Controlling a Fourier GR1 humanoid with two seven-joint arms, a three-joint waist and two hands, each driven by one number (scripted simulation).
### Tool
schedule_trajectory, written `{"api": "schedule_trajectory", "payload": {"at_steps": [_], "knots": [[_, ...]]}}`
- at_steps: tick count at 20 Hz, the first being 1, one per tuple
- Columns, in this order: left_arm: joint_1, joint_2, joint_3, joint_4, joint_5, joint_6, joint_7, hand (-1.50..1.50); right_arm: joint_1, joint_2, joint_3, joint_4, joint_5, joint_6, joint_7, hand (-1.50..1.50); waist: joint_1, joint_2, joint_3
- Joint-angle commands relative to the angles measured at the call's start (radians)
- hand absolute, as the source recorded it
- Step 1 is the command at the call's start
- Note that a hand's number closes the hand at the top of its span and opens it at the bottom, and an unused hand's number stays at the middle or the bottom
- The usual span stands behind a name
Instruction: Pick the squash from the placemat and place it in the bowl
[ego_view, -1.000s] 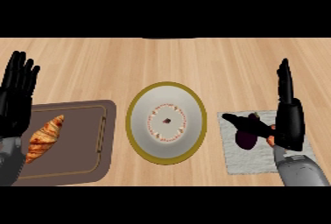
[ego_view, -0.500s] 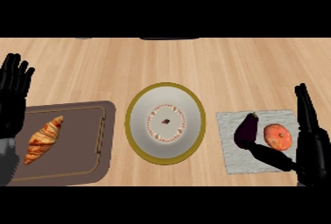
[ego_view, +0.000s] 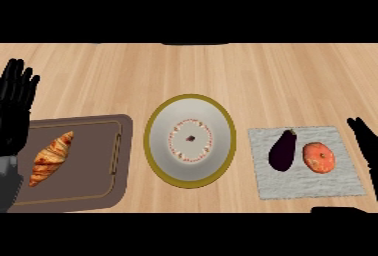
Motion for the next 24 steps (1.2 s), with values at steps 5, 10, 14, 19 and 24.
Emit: {"api": "schedule_trajectory", "payload": {"at_steps": [5, 10, 14, 19, 24], "knots": [[-0.020, -0.030, -0.004, 0.015, -0.017, -0.020, 0.014, 0.00, -0.023, -0.092, -0.097, -0.129, -0.246, 0.327, 0.254, -1.50, 0.015, 0.005, 0.004], [0.025, -0.052, 0.023, 0.005, -0.023, -0.058, -0.020, 0.00, -0.065, -0.077, -0.141, -0.075, -0.274, 0.368, 0.284, -1.50, 0.024, 0.004, 0.005], [0.030, -0.048, 0.064, 0.008, -0.033, -0.094, -0.026, 0.00, -0.083, -0.050, -0.173, 0.034, -0.265, 0.389, 0.165, -1.50, 0.026, 0.005, 0.005], [-0.033, -0.070, 0.072, 0.072, -0.057, -0.123, -0.021, 0.00, -0.048, 0.048, -0.105, 0.191, -0.109, 0.307, 0.021, -1.50, 0.022, 0.006, 0.005], [-0.027, -0.090, 0.079, 0.009, -0.093, -0.088, 0.046, 0.00, 0.017, 0.075, -0.170, 0.274, -0.069, 0.291, -0.085, -1.50, 0.021, 0.005, 0.006]]}}
